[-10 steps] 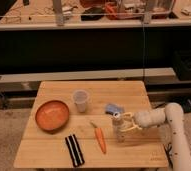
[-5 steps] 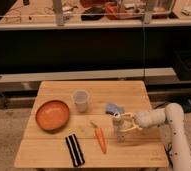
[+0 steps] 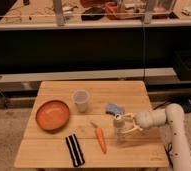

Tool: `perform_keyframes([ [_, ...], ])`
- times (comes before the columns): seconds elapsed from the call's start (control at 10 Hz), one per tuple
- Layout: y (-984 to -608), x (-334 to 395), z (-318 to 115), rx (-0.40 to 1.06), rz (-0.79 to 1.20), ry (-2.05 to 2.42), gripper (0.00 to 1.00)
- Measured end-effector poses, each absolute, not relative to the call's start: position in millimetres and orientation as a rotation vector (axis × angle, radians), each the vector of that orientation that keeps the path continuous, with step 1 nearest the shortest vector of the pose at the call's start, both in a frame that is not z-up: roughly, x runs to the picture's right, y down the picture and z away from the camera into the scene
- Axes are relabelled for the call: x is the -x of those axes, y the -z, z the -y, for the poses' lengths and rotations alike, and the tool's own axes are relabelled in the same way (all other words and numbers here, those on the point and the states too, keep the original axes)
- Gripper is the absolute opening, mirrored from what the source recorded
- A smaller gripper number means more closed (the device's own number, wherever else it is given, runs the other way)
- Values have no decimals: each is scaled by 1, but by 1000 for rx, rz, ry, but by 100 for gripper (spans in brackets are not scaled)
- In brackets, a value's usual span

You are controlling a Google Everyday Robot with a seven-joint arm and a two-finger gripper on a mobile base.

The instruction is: Stand the bottle upright

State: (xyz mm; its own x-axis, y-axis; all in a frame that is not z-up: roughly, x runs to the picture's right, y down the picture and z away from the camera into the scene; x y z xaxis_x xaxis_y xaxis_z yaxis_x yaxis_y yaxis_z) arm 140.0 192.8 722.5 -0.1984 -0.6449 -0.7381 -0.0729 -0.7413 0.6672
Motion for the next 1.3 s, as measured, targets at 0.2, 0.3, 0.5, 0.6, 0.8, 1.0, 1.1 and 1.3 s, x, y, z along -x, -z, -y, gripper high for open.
perform_keyframes([
  [0.2,-723,-139,-193,-1680,837,1996,78],
  [0.3,-723,-138,-192,-1681,839,1996,77],
  [0.5,-723,-139,-193,-1680,837,1996,78],
  [0.6,-723,-139,-193,-1680,836,1996,74],
  [0.8,-723,-139,-192,-1680,837,1996,67],
  [1.0,-723,-139,-192,-1681,837,1996,78],
  [1.1,-723,-139,-192,-1680,836,1996,80],
  [1.3,-723,-139,-192,-1681,835,1995,80],
])
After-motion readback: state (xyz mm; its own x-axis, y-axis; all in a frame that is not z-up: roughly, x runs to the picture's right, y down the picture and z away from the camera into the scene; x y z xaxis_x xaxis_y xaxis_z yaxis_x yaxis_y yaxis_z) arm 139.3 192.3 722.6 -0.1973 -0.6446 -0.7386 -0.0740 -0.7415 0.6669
